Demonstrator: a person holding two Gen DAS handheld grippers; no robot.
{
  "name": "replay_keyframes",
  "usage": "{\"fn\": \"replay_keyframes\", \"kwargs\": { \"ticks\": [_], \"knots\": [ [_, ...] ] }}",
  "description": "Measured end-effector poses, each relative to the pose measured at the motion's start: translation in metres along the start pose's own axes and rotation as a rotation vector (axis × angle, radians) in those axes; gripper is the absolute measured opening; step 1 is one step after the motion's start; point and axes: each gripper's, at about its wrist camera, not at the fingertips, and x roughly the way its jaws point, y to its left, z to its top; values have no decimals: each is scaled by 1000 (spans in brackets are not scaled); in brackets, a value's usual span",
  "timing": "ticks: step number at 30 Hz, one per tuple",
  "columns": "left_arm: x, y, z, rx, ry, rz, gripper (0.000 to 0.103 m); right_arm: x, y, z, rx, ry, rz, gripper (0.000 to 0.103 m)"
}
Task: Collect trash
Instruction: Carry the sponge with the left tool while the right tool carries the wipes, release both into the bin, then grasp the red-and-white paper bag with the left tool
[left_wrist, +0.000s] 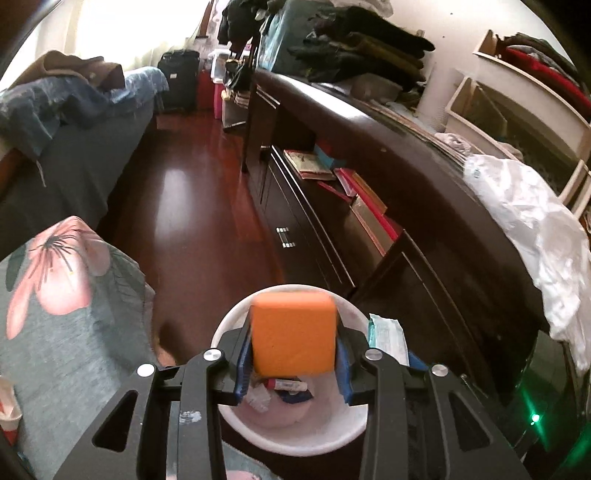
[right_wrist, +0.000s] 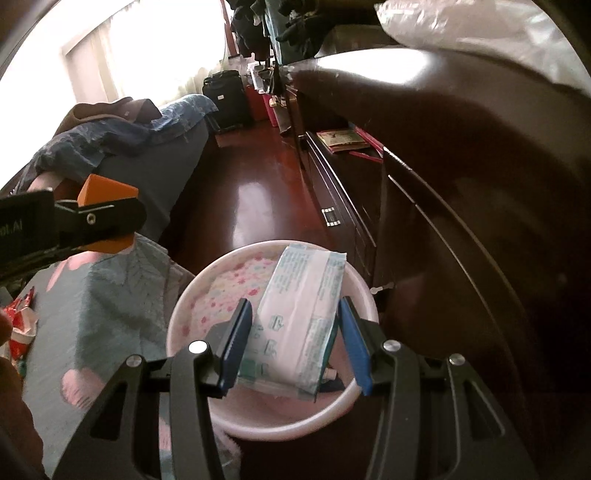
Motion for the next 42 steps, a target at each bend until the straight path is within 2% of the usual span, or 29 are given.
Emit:
{"fn": "replay_keyframes", "kwargs": {
  "ticks": [1, 3, 5, 9, 12, 17, 20, 24, 33, 36, 42],
  "knots": [
    [4, 2, 2, -7, 4, -5, 44, 5, 0, 1, -5, -4, -10, 51],
    [8, 5, 4, -18, 1, -5, 61, 12, 0, 0, -23, 0, -29, 51],
    [9, 8, 7, -28, -11, 6, 70, 19, 0, 0, -27, -2, -33, 59],
    [3, 15, 8, -44, -34, 11, 76, 21, 0, -4, -28, -2, -38, 66],
    [-6, 22, 6, -63, -41, 29, 77, 17, 2, -6, -23, 5, -31, 70],
    [-32, 32, -5, -82, -73, 93, 91, 0, 11, -13, -29, 12, -17, 79],
    [-56, 40, -17, -81, -101, 150, 95, -15, 21, -18, -48, 12, -6, 84],
    [-83, 56, -33, -84, -121, 243, 97, -35, 40, -23, -89, 12, 8, 86],
    [-141, 129, -72, -186, -127, 484, 99, -85, 102, -36, -203, -11, 110, 91],
    [-142, 157, -75, -227, -104, 520, 99, -96, 125, -39, -246, -18, 146, 93],
    [-101, 203, -73, -271, 14, 572, 99, -109, 164, -45, -327, -25, 194, 93]
  ]
}}
